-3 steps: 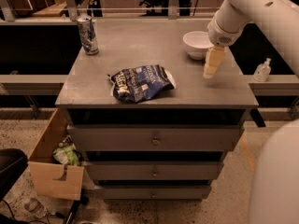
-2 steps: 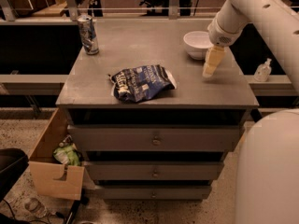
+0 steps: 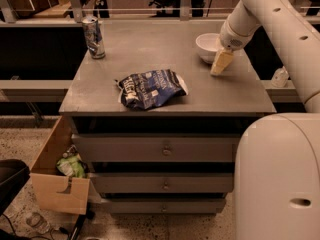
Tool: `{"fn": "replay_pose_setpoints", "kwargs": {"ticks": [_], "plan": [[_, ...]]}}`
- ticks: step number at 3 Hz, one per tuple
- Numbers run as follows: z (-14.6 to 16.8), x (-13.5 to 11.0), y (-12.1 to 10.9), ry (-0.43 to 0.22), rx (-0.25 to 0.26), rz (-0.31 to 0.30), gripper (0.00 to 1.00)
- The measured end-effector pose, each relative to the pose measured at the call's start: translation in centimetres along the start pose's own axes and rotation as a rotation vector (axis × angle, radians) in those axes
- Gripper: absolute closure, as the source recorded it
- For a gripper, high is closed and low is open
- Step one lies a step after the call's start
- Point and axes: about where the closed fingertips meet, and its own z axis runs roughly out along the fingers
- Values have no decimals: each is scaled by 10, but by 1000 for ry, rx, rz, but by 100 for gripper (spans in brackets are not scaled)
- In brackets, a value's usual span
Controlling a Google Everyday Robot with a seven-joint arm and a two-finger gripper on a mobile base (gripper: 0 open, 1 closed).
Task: Move white bowl near redbull can
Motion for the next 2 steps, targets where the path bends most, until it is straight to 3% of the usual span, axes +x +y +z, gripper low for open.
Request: {"fn": "replay_pose_setpoints", "kwargs": {"ticks": [2], "plan": [[7, -1, 0, -2, -6, -1, 83]]}}
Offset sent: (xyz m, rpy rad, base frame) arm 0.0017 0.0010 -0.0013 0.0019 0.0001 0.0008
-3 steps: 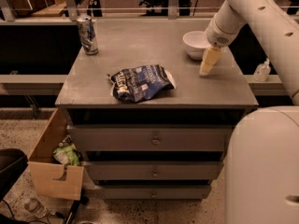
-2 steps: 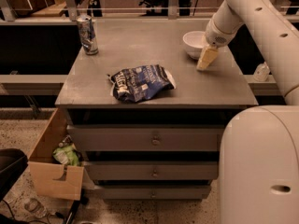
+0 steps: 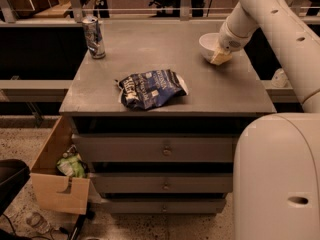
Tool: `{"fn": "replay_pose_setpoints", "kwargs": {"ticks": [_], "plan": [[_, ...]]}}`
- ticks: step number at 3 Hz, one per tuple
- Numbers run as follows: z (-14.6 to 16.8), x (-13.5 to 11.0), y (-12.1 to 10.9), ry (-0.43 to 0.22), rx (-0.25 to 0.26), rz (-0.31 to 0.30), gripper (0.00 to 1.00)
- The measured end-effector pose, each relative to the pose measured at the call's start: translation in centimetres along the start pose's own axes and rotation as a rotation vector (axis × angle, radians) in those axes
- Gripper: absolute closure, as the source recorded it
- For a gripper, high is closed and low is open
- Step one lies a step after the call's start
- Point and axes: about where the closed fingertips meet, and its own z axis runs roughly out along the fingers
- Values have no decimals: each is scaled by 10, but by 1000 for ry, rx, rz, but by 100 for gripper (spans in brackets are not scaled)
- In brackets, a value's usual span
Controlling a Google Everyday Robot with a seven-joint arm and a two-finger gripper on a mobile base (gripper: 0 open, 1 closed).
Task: Move white bowl near redbull can
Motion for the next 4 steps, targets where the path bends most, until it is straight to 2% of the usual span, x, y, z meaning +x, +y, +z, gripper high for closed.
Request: {"fn": "replay_pose_setpoints", "kwargs": {"ticks": [1, 2, 3, 4], "plan": [[4, -1, 1, 0, -5, -1, 100], [5, -1, 1, 0, -5, -1, 100], [-3, -6, -4, 27, 17, -30, 100], [-23, -23, -13, 57, 76, -98, 100]]}}
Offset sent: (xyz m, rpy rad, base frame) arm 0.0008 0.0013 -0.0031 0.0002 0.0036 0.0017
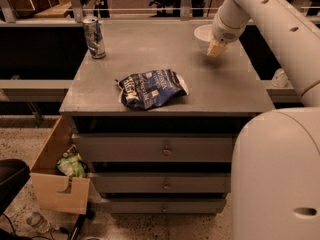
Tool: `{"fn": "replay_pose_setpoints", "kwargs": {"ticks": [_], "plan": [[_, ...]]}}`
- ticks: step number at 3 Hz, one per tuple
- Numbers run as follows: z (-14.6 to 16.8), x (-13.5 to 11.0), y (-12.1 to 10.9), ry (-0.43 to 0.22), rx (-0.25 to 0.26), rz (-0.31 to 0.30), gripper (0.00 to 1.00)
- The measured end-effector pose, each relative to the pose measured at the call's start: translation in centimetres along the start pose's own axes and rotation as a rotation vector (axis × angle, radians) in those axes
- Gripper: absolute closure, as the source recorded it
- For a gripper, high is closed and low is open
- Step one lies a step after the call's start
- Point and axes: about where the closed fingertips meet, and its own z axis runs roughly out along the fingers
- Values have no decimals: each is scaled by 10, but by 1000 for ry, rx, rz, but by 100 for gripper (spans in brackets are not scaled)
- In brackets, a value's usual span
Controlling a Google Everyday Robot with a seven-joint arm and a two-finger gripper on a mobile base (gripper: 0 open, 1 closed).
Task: Move white bowl near redbull can
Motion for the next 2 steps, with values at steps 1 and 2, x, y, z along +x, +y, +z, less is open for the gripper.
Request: {"fn": "replay_pose_setpoints", "kwargs": {"ticks": [1, 2], "plan": [[-25, -22, -7, -1, 74, -66, 100], [-44, -57, -5, -57, 138, -153, 100]]}}
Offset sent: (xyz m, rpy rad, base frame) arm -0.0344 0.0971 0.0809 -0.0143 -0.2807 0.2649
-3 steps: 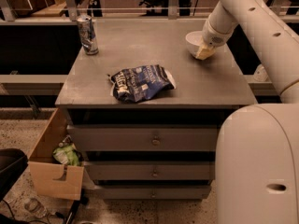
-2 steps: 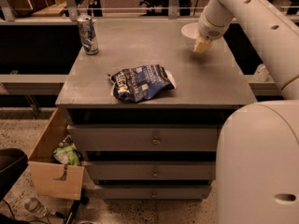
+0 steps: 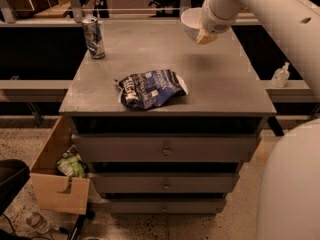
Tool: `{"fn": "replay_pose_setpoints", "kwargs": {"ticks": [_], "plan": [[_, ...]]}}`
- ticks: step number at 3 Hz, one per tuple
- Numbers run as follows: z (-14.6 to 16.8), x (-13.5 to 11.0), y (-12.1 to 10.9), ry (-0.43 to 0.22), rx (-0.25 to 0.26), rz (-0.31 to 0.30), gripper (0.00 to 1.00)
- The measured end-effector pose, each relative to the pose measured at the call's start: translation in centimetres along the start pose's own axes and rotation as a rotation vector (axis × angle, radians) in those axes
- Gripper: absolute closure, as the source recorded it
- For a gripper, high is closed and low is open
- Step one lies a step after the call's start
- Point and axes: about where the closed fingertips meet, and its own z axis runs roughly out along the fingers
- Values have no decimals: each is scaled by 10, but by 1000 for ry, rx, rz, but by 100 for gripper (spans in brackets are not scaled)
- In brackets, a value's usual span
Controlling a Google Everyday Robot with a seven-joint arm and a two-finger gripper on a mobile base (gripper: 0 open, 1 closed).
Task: Move white bowl near redbull can
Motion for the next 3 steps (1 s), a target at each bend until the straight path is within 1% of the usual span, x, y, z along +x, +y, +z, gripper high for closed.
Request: {"fn": "replay_pose_setpoints", "kwargs": {"ticks": [1, 2, 3], "plan": [[-1, -40, -8, -64, 35, -97, 100], [3, -73, -21, -125, 55, -175, 100], [19, -121, -20, -245, 37, -252, 100]]}}
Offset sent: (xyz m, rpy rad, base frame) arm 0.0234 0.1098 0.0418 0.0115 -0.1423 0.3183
